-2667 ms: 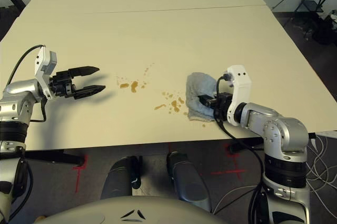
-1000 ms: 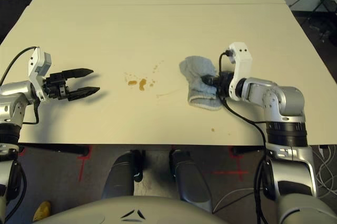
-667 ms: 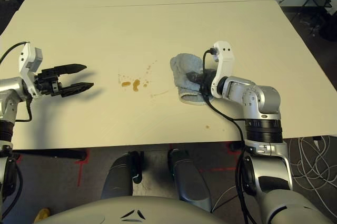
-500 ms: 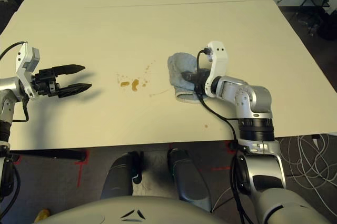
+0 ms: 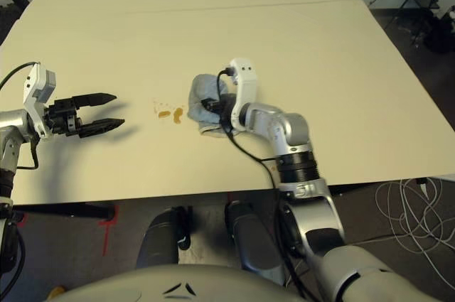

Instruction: Wipe the water off the table with a rag.

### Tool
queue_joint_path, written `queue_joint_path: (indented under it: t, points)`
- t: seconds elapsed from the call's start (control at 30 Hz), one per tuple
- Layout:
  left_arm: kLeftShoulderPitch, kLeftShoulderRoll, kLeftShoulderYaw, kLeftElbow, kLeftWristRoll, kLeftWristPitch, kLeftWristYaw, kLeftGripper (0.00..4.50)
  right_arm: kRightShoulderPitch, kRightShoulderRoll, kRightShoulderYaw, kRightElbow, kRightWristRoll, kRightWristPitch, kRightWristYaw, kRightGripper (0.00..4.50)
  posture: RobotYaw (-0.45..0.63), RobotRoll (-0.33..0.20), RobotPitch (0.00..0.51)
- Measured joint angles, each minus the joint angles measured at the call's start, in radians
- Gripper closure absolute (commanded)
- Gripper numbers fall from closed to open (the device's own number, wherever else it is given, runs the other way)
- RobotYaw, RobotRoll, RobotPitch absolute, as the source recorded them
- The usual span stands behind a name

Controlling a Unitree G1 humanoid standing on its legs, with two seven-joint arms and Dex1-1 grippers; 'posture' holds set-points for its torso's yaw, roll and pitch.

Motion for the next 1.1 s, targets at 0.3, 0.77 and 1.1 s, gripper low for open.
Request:
queue_joint_path:
  t: [0.3,0.77,1.1]
  points:
    - [0.035,-0.002,0.009,-0.039,-0.007,0.017,0.011,0.00,-0.027,0.019,0.121,0.048,-0.065,-0.051,0.091,4.32,-0.10,0.000,0.193]
    - [0.042,-0.005,0.010,-0.048,-0.009,0.021,0.027,0.00,-0.035,0.031,0.202,0.077,-0.123,-0.101,0.200,4.32,-0.10,0.000,0.191]
    - [0.024,-0.021,0.008,-0.033,-0.009,0.017,0.027,0.00,-0.082,-0.112,0.078,0.115,-0.076,-0.067,0.198,4.32,-0.15,0.000,0.181]
